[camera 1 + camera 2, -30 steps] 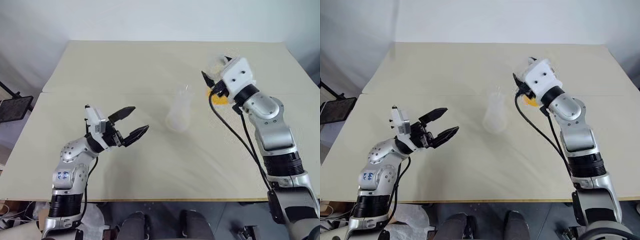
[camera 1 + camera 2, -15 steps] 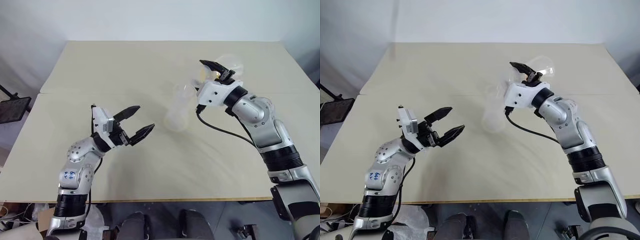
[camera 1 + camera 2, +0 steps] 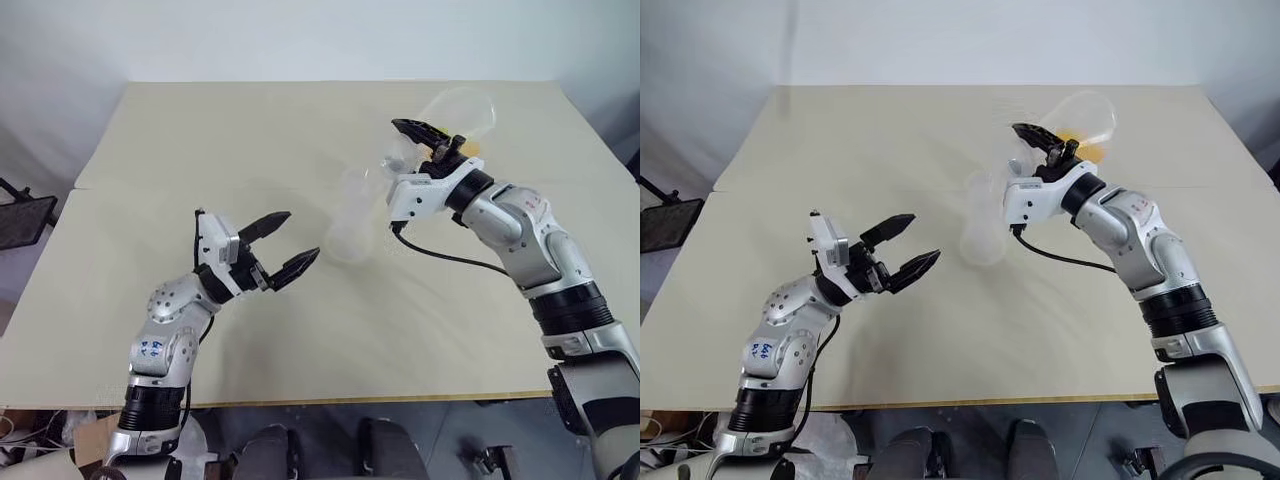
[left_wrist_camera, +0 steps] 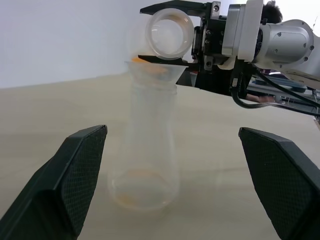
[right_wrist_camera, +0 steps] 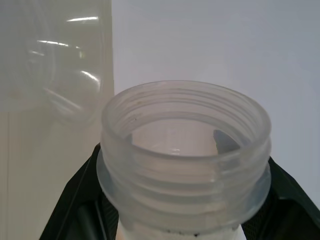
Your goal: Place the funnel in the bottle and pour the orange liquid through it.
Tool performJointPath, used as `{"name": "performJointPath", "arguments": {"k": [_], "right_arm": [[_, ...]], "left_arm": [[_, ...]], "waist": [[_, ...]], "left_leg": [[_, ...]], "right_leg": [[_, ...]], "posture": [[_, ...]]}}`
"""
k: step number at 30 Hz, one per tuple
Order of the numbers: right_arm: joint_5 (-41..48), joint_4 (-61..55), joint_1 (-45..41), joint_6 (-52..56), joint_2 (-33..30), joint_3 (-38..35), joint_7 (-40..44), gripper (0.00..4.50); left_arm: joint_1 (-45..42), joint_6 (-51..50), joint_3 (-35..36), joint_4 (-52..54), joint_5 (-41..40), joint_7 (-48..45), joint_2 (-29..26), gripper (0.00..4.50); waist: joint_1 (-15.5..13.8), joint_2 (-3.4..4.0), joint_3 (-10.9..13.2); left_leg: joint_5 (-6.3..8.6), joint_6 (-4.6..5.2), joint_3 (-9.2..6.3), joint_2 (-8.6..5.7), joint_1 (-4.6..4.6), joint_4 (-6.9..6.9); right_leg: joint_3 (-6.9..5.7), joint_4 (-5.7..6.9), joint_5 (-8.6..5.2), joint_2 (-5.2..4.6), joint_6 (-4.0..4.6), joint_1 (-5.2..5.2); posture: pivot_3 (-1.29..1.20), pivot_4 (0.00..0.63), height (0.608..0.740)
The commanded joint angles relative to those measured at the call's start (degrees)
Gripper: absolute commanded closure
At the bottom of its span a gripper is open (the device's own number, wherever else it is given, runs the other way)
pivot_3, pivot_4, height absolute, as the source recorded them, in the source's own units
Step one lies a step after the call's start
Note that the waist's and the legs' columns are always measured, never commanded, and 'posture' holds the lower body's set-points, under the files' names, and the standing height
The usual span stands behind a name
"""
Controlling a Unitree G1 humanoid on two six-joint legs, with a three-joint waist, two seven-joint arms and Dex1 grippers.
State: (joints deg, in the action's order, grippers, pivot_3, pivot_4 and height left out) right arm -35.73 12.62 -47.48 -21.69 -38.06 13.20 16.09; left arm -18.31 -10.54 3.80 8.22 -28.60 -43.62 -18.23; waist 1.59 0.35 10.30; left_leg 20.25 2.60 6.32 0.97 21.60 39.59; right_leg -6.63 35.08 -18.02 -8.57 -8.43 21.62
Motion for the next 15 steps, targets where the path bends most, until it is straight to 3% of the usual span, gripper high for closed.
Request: {"name": "performJointPath", "arguments": {"k": [1, 15], "right_arm": [[-0.93, -0.28, -2.83, -1.12, -0.3, -0.55, -1.45, 2.02], [-5.76, 2.13, -5.04, -2.81, -0.52, 1.56, -3.75, 2.02]], "left_arm": [[-0.68, 1.53, -0.29, 1.0, 0.32, 0.34, 0.52, 0.0], [-0.09, 1.97, -1.11, 1.41, 1.19, 1.28, 1.92, 0.0]], "waist": [[0.01, 0.0, 0.0], [0.04, 0.0, 0.0]], "left_leg": [[0.0, 0.0, 0.0, -0.01, 0.0, 0.0], [0.0, 0.0, -0.03, 0.0, 0.01, -0.01]], "right_leg": [[0.0, 0.0, 0.0, 0.0, 0.0, 0.0], [-0.03, -0.01, 0.0, 0.0, 0.0, 0.0]], "posture": [[0.0, 0.15, 0.74], [0.0, 0.15, 0.74]]}}
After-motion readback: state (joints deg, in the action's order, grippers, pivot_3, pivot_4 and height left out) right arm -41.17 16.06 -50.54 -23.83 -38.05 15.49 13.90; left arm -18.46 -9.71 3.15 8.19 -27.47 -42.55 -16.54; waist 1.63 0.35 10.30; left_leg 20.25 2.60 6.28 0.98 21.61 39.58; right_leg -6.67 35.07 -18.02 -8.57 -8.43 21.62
